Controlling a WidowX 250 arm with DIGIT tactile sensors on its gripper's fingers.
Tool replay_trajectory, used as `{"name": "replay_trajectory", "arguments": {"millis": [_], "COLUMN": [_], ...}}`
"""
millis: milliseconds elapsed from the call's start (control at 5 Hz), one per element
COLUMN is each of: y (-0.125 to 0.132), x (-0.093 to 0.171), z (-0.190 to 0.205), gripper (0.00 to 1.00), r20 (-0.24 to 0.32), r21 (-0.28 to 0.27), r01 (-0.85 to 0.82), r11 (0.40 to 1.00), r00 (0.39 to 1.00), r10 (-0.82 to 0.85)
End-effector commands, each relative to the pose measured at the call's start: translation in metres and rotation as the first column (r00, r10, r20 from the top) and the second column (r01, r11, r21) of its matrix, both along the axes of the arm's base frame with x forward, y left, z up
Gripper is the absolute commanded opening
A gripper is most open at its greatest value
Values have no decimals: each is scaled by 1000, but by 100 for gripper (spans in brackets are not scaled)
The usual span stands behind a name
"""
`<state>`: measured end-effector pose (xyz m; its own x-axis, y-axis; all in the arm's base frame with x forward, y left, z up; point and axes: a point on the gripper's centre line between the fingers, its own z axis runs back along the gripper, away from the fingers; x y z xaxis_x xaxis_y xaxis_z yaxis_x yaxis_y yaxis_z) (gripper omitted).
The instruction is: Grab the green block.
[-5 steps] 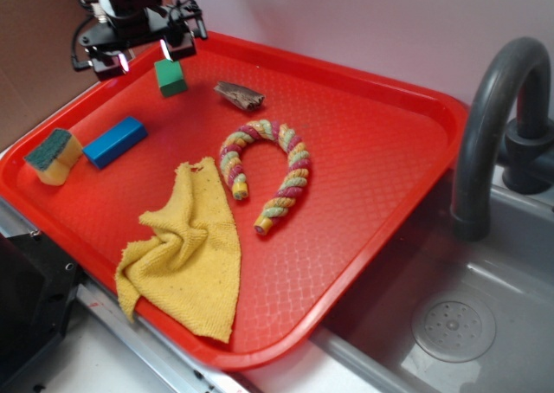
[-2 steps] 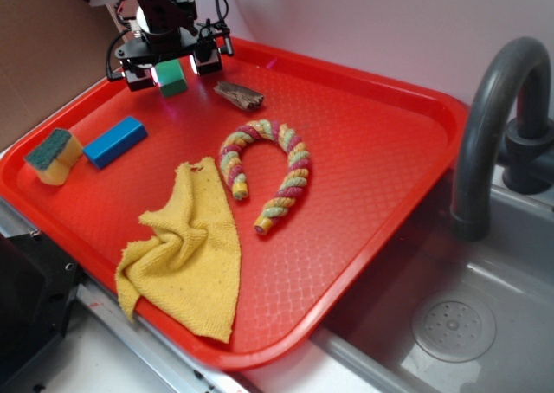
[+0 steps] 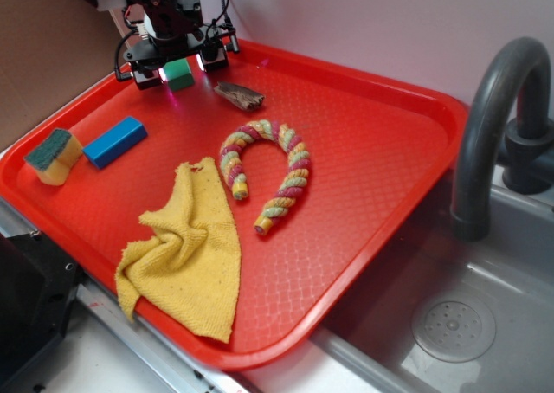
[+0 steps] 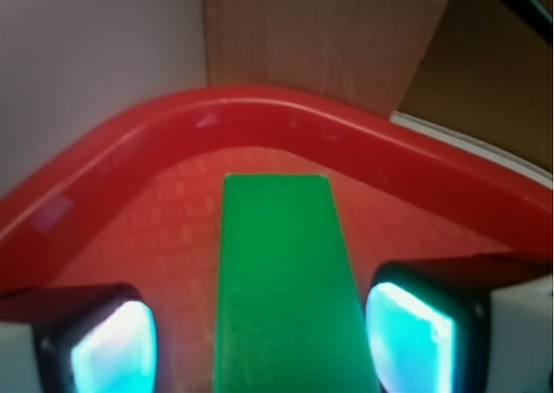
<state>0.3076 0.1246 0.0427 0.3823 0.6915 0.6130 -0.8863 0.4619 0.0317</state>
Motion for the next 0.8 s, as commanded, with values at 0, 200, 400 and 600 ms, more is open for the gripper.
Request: {"name": "replay_trajectory", "arguments": {"millis": [0,200,400,600], "y": [7,4,-2,-25], "x": [-14,-16,-16,-20], "z": [9,18,52,101], "gripper": [0,0,0,0], "r20": [19,27,5,-99], "r21": [3,0,-43,-166], "r01": [-4,-1,27,253], "r11": [1000,1000,999,953], "r00": [1000,1000,1000,957], "r10": [4,1,-27,-272]}}
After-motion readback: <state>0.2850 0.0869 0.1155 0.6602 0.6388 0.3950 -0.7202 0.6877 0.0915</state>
